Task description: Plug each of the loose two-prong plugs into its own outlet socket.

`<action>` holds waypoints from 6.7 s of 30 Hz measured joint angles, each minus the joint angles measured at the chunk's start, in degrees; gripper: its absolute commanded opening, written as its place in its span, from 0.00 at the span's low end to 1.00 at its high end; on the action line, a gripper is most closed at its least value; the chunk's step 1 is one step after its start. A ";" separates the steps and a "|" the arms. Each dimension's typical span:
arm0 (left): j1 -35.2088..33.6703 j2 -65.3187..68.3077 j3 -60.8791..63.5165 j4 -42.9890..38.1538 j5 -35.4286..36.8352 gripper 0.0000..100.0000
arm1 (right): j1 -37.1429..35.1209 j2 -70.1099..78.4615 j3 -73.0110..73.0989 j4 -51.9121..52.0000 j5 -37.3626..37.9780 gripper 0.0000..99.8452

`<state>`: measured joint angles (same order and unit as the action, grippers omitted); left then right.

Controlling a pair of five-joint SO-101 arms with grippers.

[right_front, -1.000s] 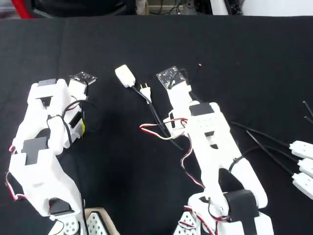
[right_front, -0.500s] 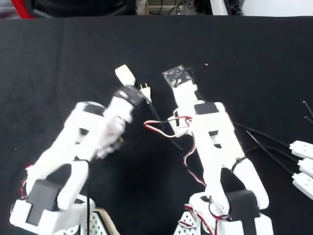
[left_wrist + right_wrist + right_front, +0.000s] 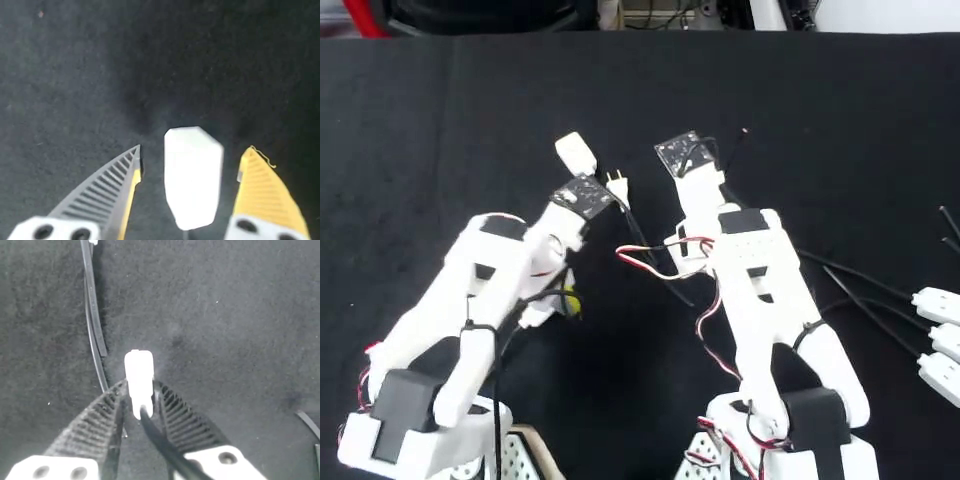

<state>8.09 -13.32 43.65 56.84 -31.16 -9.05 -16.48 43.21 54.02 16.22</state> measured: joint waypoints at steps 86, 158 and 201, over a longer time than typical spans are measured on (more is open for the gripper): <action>-42.46 -91.08 49.14 12.13 4.48 0.19 | -34.37 33.32 -39.65 8.26 -19.34 0.01; -42.46 -91.08 49.67 12.13 4.48 0.19 | -40.00 30.95 -33.49 7.38 -34.55 0.01; -42.46 -91.08 50.37 11.16 4.57 0.19 | -9.14 21.10 -12.31 13.01 -12.92 0.01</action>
<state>-34.37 -104.40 94.02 68.00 -26.59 -18.20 4.62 30.90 67.03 3.30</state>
